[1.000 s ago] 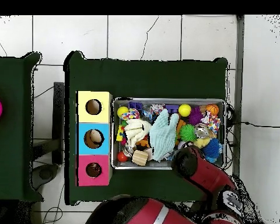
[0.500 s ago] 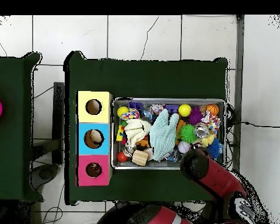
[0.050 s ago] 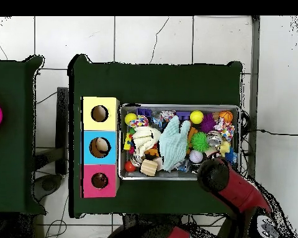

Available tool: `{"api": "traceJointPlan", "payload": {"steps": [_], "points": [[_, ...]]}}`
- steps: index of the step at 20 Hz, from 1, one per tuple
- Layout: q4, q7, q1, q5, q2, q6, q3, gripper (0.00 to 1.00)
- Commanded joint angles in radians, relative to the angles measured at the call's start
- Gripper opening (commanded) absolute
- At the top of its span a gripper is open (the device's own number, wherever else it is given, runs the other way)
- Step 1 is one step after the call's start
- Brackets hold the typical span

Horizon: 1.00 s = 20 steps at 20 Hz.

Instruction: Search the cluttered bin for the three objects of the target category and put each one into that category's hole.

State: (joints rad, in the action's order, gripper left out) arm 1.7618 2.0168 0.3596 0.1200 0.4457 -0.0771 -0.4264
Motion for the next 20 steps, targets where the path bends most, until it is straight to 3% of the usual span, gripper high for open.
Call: {"api": "traceJointPlan", "payload": {"steps": [1, 5, 12, 15, 20], "points": [[-0.077, 0.131, 0.036, 0.027, -0.031, -0.013, 0.074, 1.00], [-0.079, 0.140, 0.035, 0.029, -0.048, 0.009, 0.088, 1.00], [-0.118, 0.122, 0.010, 0.030, -0.061, -0.039, 0.078, 1.00], [-0.166, 0.058, -0.006, -0.009, -0.066, -0.096, 0.069, 1.00], [-0.200, -0.097, 0.050, -0.144, -0.020, -0.112, 0.173, 1.00]]}}
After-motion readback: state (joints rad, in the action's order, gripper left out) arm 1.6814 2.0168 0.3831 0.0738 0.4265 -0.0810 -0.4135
